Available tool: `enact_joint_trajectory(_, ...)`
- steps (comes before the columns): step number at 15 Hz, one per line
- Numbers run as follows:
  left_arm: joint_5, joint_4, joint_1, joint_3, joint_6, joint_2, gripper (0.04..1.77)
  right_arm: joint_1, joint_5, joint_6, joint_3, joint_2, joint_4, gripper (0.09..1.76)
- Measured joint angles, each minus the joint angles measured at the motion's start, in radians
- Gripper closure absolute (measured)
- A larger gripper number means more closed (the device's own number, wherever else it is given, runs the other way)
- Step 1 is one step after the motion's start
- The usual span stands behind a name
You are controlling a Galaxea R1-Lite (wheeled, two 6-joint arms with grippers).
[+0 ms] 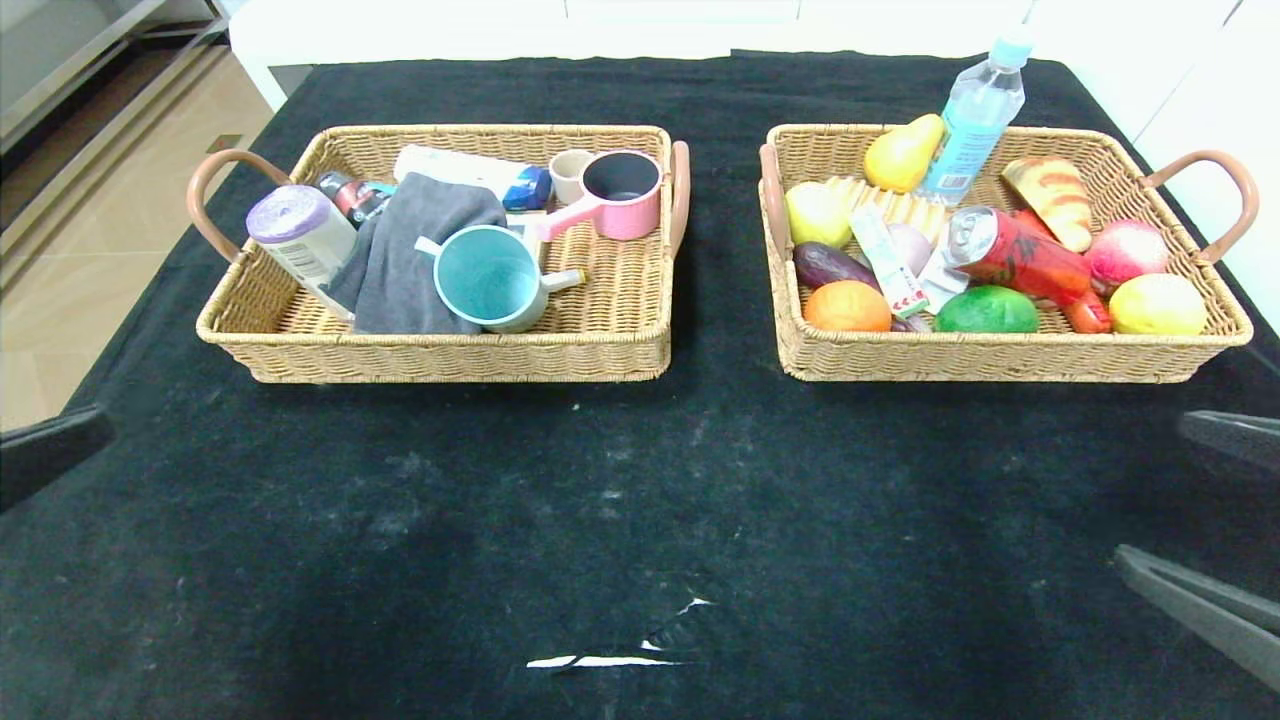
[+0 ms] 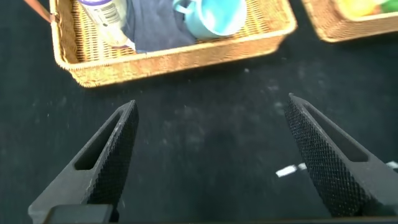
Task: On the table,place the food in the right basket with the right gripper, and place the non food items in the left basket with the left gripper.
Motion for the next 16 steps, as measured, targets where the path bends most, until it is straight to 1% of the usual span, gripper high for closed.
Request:
enact_joint_trajectory(1,-0.011,0.000,0.003,0.021,-0.001,-0.042,0.11,-0.001,-0.026,0.001,-0.008,-0.050,0.072,0.14)
enact_joint_trajectory(3,-0.021,0.002,0.019,0.050,0.009,-0.127,0.11,-0.005,-0.068,0.003,-0.039,-0.176,0.264,0.14)
enact_joint_trajectory(4,-0.027,0.004,0.037,0.059,0.029,-0.166,0.11,-0.007,-0.094,0.004,-0.063,-0.248,0.388,0.14)
enact_joint_trajectory(6,-0.055,0.014,0.103,0.067,0.053,-0.242,0.11,-0.028,-0.139,0.003,-0.123,-0.382,0.590,0.14)
enact_joint_trajectory(7,-0.076,0.047,0.141,0.067,0.070,-0.277,0.11,-0.067,-0.141,0.001,-0.154,-0.439,0.652,0.14)
enact_joint_trajectory(8,-0.105,0.095,0.186,0.060,0.090,-0.314,0.11,-0.127,-0.125,0.000,-0.189,-0.491,0.711,0.14)
enact_joint_trajectory(9,-0.140,0.134,0.232,0.051,0.106,-0.346,0.11,-0.187,-0.097,0.000,-0.225,-0.536,0.768,0.14)
enact_joint_trajectory(10,-0.186,0.159,0.278,0.043,0.113,-0.379,0.11,-0.245,-0.065,0.000,-0.267,-0.577,0.836,0.14)
enact_joint_trajectory(11,-0.216,0.176,0.316,0.037,0.114,-0.411,0.10,-0.295,-0.030,0.000,-0.303,-0.616,0.899,0.14)
enact_joint_trajectory(12,-0.227,0.180,0.333,0.034,0.112,-0.440,0.10,-0.335,-0.010,0.000,-0.330,-0.651,0.936,0.14)
enact_joint_trajectory(13,-0.234,0.191,0.342,0.038,0.111,-0.467,0.10,-0.351,-0.008,0.000,-0.343,-0.677,0.956,0.14)
enact_joint_trajectory(15,-0.243,0.255,0.345,0.049,0.109,-0.519,0.10,-0.361,-0.011,0.003,-0.344,-0.719,0.977,0.14)
enact_joint_trajectory(16,-0.244,0.275,0.336,0.056,0.108,-0.544,0.10,-0.362,-0.021,0.003,-0.331,-0.735,0.981,0.14)
